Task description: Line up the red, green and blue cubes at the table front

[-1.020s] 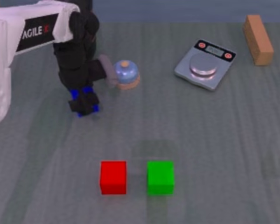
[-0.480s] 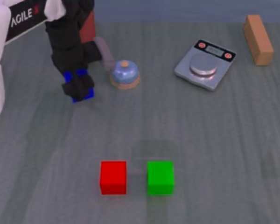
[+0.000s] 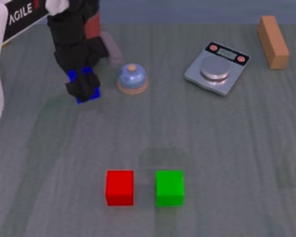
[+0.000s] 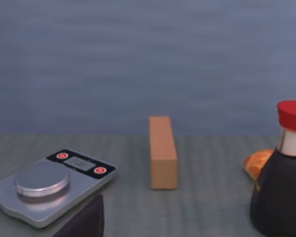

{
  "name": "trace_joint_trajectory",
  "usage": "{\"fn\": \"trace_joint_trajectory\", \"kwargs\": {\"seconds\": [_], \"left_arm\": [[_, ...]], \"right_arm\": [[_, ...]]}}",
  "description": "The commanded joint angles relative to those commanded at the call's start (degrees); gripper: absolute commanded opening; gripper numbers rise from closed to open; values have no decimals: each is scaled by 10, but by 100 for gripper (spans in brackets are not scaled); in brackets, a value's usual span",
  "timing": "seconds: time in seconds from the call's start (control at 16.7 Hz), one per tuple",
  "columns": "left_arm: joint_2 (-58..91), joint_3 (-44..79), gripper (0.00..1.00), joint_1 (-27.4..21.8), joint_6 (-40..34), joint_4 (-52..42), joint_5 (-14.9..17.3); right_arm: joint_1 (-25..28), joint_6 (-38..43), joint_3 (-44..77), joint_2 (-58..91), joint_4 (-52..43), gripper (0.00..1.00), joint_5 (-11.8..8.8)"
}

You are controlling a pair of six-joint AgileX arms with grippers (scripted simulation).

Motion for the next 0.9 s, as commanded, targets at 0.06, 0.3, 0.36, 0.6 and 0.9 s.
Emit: {"fn": "trace_joint_trajectory", "kwargs": {"seconds": [0.06, 0.3, 0.36, 0.6, 0.9], "left_arm": [[-2, -1, 0, -13, -6, 0, 0], [-18, -15, 0, -115, -50, -1, 1], [-23, -21, 0, -150, -65, -2, 1], [-43, -43, 0, -295, -122, -5, 3], [-61, -58, 0, -373, -161, -4, 3]], "right_arm": [[0, 0, 0, 0, 0, 100, 0], [0, 0, 0, 0, 0, 100, 0], [0, 0, 0, 0, 0, 100, 0], [0, 0, 0, 0, 0, 100, 0], [0, 0, 0, 0, 0, 100, 0]]}}
